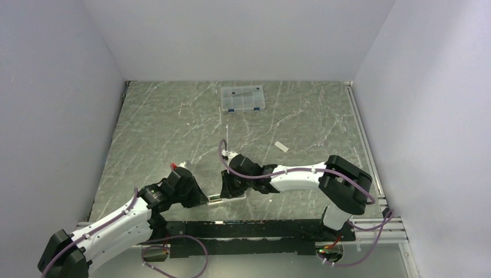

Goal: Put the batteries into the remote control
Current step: Adjust the battery in the remote control.

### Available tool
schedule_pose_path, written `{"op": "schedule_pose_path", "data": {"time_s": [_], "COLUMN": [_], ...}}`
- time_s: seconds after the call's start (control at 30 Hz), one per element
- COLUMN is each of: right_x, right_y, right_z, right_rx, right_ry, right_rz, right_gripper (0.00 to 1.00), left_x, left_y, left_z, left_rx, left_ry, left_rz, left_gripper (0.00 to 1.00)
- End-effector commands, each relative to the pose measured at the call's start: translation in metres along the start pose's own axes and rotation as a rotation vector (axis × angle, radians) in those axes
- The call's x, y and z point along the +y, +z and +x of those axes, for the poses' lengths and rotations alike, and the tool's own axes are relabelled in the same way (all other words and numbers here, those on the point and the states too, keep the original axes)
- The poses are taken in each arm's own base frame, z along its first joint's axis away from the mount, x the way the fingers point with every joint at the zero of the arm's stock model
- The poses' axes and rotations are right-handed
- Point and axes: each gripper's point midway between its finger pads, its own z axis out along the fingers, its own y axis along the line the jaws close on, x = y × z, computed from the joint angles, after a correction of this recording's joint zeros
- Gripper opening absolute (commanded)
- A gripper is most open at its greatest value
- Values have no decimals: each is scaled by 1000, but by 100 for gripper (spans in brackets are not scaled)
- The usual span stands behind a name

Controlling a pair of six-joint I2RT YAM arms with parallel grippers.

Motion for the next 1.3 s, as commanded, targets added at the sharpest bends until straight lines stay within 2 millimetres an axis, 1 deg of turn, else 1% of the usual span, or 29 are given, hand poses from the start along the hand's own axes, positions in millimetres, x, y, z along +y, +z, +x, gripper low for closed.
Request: {"op": "schedule_pose_path", "data": {"time_s": [0.0, 0.33, 0.67, 0.97, 1.07, 1.27], "right_x": [17, 17, 16, 16, 14, 16], "right_y": [1, 3, 8, 11, 12, 15], "right_z": [-28, -27, -22, -20, -18, -15], "right_rx": [-81, -75, -51, -37, -32, -17], "right_ry": [17, 30, 39, 46, 53, 51], "right_rz": [-43, -40, -47, -43, -37, -35], "right_gripper": [20, 20, 19, 12, 10, 7], "left_x": [2, -1, -2, -5, -6, -7], "left_y": [1, 3, 3, 5, 6, 6], "left_z": [0, 0, 0, 1, 2, 2], "left_rx": [-8, -1, -1, 10, 14, 15], "left_ry": [0, 2, 3, 10, 14, 17], "left_rz": [1, 11, 16, 30, 34, 42], "left_gripper": [19, 16, 15, 14, 9, 8]}}
